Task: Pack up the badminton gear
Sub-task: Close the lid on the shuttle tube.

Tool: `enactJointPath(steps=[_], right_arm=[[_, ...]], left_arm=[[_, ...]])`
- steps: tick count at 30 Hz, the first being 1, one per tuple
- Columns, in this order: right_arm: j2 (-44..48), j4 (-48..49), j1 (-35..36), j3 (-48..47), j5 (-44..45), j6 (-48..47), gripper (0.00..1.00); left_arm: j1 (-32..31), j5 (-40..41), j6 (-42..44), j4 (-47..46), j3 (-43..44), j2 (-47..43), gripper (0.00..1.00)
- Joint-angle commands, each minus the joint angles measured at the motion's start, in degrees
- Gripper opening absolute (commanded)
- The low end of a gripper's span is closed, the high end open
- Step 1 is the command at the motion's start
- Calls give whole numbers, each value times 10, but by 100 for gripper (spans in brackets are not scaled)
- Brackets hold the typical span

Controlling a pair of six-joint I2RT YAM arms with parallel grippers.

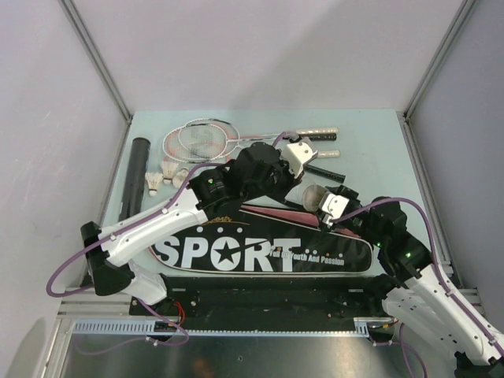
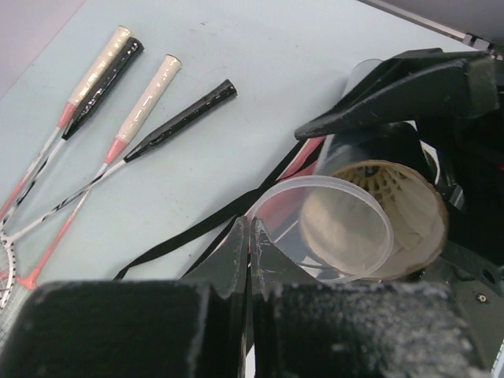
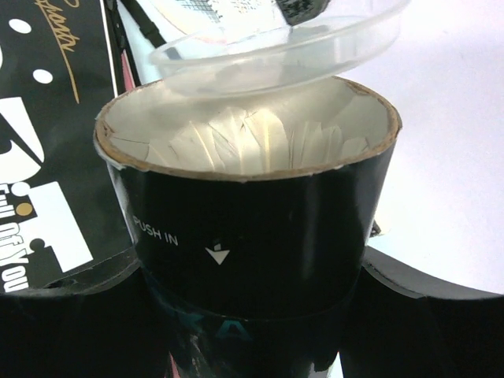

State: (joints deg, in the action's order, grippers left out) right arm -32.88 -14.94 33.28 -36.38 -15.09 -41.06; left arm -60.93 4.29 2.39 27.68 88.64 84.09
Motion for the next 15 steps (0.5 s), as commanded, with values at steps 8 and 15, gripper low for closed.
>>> enactJointPath(steps=[8,15], right_arm=[[-5,80,4,-25,16,5,13],[-5,80,6,-25,17,5,13]], left_arm=[[13,-83,-17,0,48,10,0],[7,-63,1,1,43,26,0]])
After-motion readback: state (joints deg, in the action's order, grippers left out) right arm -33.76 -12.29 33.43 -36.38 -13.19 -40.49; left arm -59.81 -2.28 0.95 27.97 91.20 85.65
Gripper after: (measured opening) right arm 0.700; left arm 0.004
